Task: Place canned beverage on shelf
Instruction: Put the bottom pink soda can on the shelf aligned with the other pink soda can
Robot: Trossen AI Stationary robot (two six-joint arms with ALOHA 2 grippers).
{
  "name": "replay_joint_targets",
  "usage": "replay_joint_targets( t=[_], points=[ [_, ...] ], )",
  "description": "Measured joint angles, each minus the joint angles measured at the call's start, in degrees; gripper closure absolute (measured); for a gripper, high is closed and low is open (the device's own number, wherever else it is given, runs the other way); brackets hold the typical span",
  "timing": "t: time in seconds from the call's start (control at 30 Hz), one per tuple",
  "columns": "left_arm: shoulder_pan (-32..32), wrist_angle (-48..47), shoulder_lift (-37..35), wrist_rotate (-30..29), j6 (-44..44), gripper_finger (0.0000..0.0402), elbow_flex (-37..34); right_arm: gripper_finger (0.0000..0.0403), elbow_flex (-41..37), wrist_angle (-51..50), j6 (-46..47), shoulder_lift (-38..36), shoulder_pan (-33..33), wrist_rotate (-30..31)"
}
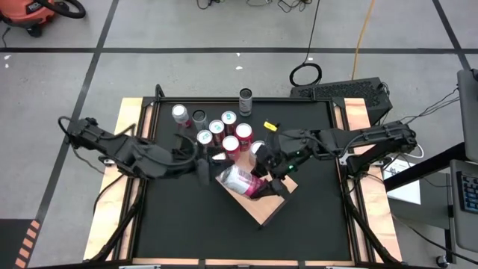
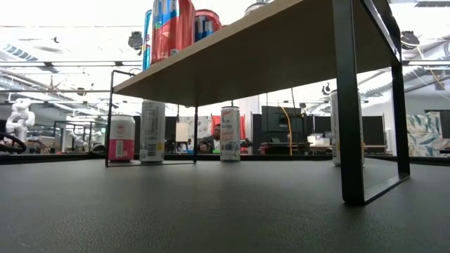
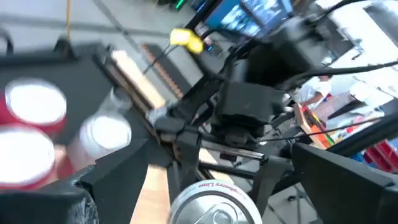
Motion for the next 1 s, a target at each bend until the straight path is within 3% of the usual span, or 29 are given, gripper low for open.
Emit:
replay_joint_targets(
  t=[0.27,0.63,1.0],
  points=[
    [0.01,2.98,-4.15,1.37,19.34,0.0008,0.00,0.0128,0.01,7.08,6.85,-0.11,-3.17,-8.29],
    [-0.04,6.96,-5.45,8.00,39.65,0.0008,0.00,0.0128,0.02,12.48,13.73,-0.21,-4.83,-13.24],
    [-0.04,6.58,-5.43,21.31,48.40,0.0008,-0.02,0.0128,0.02,13.10,20.57,-0.23,-4.83,-17.30]
  ],
)
